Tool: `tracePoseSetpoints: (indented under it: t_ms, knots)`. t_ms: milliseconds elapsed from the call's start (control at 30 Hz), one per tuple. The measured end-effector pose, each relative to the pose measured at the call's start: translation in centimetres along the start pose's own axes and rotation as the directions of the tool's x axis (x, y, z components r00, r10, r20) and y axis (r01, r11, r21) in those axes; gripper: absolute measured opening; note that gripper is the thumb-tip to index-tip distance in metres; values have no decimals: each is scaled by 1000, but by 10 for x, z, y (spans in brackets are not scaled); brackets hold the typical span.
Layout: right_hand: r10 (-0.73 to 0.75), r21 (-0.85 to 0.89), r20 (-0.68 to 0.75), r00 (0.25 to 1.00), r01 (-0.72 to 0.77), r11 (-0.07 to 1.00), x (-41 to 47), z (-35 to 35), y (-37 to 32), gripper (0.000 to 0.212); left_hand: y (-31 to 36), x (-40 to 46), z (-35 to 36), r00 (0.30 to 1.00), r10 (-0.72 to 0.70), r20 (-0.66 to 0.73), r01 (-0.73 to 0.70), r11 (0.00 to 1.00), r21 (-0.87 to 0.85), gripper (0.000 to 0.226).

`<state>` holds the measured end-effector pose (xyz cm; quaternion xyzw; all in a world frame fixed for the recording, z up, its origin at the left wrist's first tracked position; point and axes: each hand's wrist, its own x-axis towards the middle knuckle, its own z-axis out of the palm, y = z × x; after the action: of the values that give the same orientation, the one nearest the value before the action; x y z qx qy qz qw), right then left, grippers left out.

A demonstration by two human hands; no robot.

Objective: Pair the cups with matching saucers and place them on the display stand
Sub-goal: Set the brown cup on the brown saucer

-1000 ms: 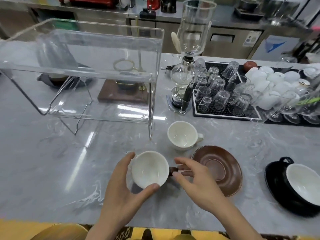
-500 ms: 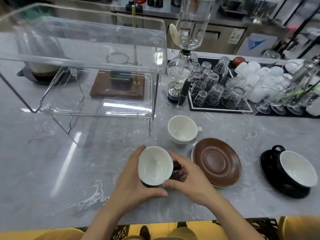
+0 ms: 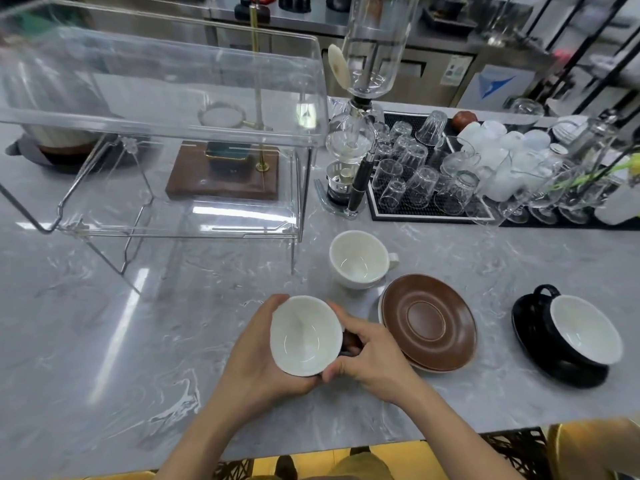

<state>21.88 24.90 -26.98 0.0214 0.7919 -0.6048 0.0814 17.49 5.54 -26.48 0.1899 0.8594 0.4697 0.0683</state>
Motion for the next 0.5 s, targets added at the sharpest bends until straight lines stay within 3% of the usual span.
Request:
tracePoseSetpoints:
  t_ms: [500]
  knots:
    - [24,37,-4,1000,-24,999,-2,5,-1,90,0,-2,1,999,-37,-31,39,998,49,90]
